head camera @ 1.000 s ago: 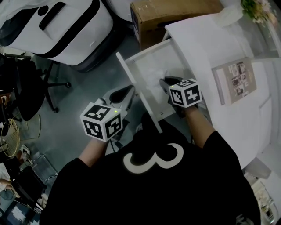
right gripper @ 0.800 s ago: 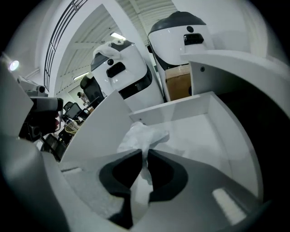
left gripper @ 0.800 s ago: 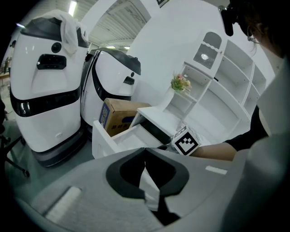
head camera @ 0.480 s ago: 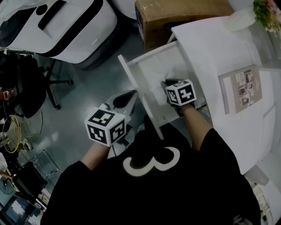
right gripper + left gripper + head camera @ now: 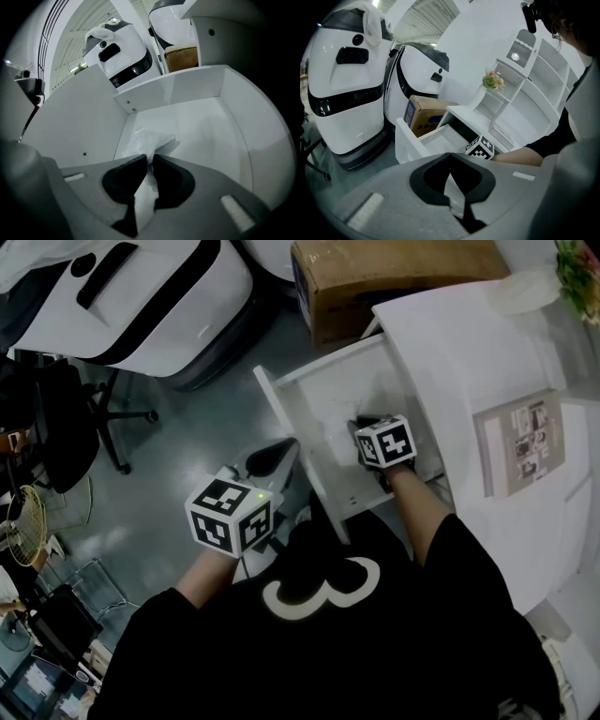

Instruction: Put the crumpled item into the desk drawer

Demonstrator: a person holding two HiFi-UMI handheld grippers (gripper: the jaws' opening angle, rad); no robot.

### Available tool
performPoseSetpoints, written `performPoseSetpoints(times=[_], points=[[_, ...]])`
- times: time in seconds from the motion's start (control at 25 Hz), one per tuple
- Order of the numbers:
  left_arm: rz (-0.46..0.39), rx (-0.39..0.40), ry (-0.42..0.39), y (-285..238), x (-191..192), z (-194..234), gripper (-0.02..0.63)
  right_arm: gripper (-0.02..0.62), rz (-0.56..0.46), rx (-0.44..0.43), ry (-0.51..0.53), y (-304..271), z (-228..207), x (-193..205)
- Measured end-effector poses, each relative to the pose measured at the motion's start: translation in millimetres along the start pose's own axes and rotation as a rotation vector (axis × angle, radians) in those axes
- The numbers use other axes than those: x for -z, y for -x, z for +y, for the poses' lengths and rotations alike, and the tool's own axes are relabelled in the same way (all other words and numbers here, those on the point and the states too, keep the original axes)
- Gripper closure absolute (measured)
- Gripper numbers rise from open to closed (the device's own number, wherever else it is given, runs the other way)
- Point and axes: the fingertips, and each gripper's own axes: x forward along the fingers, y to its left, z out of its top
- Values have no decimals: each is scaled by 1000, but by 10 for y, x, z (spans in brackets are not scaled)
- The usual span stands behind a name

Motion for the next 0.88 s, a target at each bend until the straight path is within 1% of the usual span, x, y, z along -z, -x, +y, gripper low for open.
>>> performPoseSetpoints(times=[0.36,0.52,0.56,0.68,0.88], points=[[0,-7,8,-1,5,63,595,517,4,0,-8,-37,-41,7],[0,-9,7,23,20,52,595,468,3,-12,-35,-28,-40,17],[0,-9,6,34,23,45,595,445,3,-13,-34,-20,-28,18],[-3,-7,0,66,31,6,595,408,-2,-3,-19,33,3,19],[-11,10,-17,156,20,-111,595,391,-48,9,-29,246,87,-18]])
